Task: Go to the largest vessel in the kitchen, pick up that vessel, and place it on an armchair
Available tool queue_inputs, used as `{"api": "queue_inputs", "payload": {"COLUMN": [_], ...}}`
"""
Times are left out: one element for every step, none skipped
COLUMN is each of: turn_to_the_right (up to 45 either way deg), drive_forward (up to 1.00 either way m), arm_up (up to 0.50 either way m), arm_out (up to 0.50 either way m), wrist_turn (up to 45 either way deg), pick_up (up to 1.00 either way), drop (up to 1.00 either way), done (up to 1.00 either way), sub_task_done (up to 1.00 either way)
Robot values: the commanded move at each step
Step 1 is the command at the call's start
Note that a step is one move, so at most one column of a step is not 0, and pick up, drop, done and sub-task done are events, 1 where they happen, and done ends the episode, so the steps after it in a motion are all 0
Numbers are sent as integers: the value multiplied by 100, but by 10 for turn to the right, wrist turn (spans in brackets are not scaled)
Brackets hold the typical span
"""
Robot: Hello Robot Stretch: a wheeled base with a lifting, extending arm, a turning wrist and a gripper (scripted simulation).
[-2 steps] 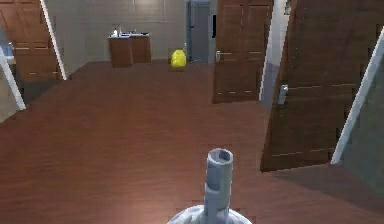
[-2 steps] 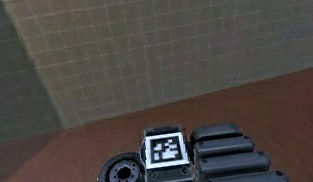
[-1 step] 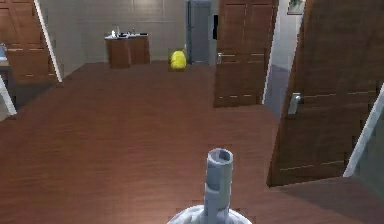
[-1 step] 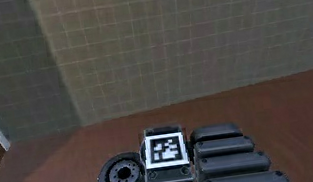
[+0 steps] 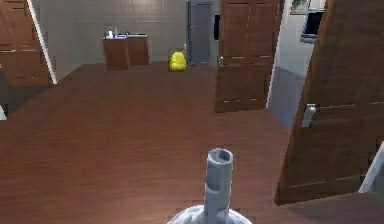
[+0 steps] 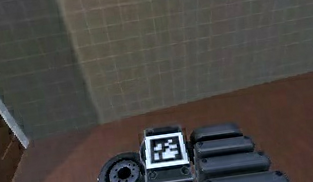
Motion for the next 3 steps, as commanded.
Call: {"api": "queue_inputs", "payload": {"turn_to_the_right": [150, 0, 0], "drive_forward": [0, 100, 75], "arm_up": [0, 0, 0], "arm_out": [0, 0, 0], "wrist_turn": [0, 0, 0], "pick_up": [0, 0, 0], "drop": [0, 0, 0], "done": [0, 0, 0], "sub_task_done": [0, 0, 0]}}
